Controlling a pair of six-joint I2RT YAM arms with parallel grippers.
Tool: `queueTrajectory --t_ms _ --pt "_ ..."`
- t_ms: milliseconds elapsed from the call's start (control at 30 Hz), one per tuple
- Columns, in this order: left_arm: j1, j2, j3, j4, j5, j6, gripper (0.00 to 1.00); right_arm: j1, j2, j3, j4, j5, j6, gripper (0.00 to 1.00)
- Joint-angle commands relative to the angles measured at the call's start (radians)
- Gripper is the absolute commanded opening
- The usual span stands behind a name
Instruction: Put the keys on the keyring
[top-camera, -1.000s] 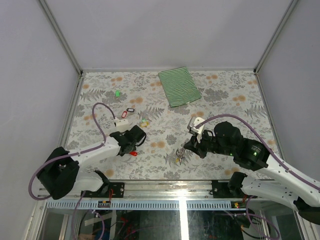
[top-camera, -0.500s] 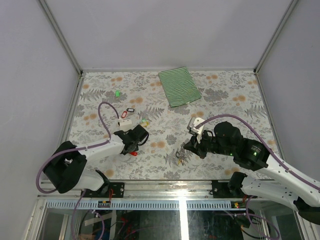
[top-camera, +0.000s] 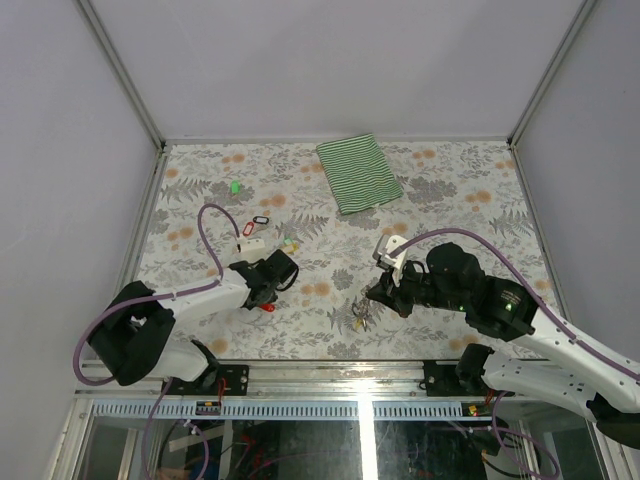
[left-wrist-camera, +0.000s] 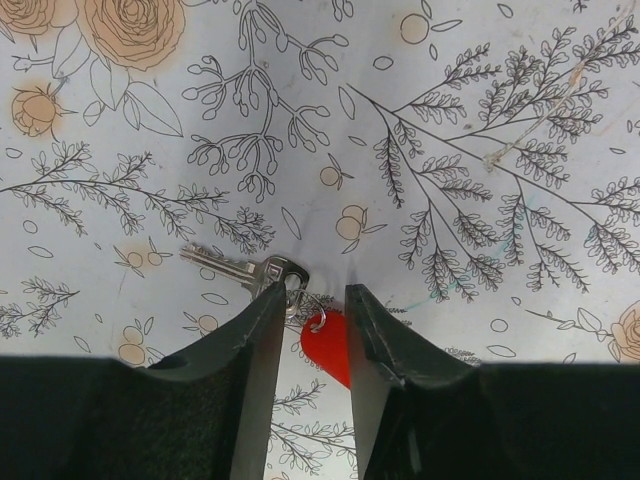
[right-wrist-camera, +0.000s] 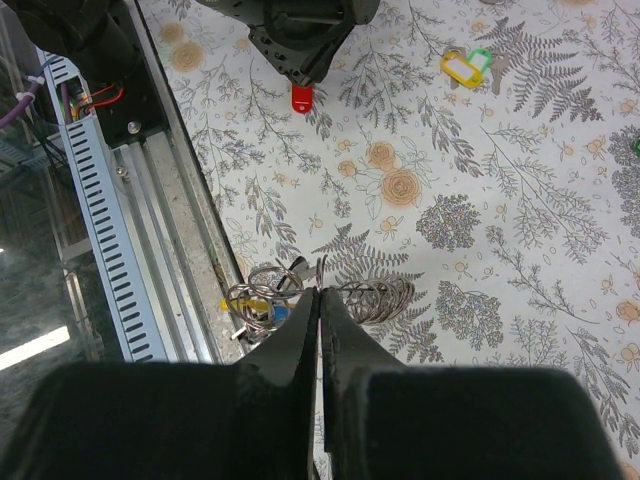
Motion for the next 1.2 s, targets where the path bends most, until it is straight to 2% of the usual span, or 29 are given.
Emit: queueTrajectory --t_ms 0,433,1033,1167 --pt "0.0 0.017 0.002 0.007 -0.013 0.005 0.3 -0.001 0.002 0.038 0.034 -0.022 0.011 0.0" --pt "-0.001 0.006 -0.013 -0.008 0.001 -0.004 0.23 -0.002 0.009 0.03 0.043 -0.032 0.013 0.0" --pt "-0.007 -0.01 -0.007 -0.007 0.018 0.013 0.01 -0.002 0.012 0.018 0.059 -0.033 0.015 0.0" --pt "-0.023 -0.034 0.019 -0.016 0.004 0.038 0.0 -0.002 0.023 0.025 0.068 -0.017 0.017 0.0"
